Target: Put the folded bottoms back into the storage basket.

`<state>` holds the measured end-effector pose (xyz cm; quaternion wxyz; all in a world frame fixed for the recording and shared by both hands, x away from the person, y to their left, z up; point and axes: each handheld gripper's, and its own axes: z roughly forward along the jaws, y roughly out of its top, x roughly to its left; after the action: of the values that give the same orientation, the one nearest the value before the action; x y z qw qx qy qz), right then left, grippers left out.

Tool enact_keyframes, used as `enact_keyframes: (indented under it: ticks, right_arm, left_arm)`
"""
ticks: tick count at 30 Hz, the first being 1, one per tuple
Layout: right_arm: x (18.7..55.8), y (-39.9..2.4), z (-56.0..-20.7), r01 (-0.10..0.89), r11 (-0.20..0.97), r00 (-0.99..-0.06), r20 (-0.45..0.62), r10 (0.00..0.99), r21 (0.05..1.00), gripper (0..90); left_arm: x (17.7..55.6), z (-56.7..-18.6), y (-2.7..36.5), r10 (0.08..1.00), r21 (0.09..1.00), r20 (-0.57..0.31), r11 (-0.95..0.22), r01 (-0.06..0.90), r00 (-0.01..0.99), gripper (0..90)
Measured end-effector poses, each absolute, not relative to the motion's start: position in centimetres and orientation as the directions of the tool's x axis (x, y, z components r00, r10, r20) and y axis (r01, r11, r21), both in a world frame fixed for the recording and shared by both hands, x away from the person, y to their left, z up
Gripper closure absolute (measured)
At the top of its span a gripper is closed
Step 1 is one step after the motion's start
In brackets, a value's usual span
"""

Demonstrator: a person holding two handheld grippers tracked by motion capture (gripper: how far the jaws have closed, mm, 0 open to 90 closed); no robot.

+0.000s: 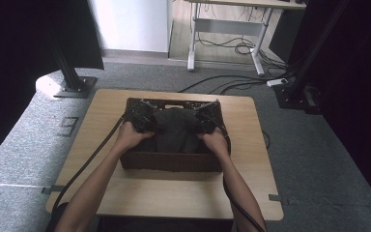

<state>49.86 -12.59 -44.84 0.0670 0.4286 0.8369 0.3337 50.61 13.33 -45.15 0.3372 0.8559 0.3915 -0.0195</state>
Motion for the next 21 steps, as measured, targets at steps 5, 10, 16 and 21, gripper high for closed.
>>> enact_keyframes:
  ticks: [5, 10, 16, 21]
  right_arm:
    - [50.4, -12.2, -45.2, 0.697, 0.423, -0.561, 0.073, 0.824, 0.579, 35.3]
    - [50.3, -13.4, -43.8, 0.669, 0.394, -0.515, 0.011, 0.857, 0.630, 25.5]
    - [49.6, -14.9, -41.9, 0.621, 0.389, -0.501, -0.036, 0.865, 0.681, 28.9]
    - [48.9, -15.2, -42.0, 0.593, 0.391, -0.539, -0.014, 0.842, 0.704, 26.2]
  left_arm:
    - [50.9, -44.8, 13.8, 0.751, 0.516, -0.169, -0.485, 0.706, 0.639, 47.2]
    - [50.7, -42.7, 15.8, 0.795, 0.536, -0.038, -0.495, 0.684, 0.605, 38.7]
    - [50.4, -41.8, 17.2, 0.788, 0.585, -0.039, -0.481, 0.653, 0.615, 31.5]
    - [49.8, -41.6, 17.6, 0.778, 0.615, -0.007, -0.492, 0.616, 0.628, 21.8]
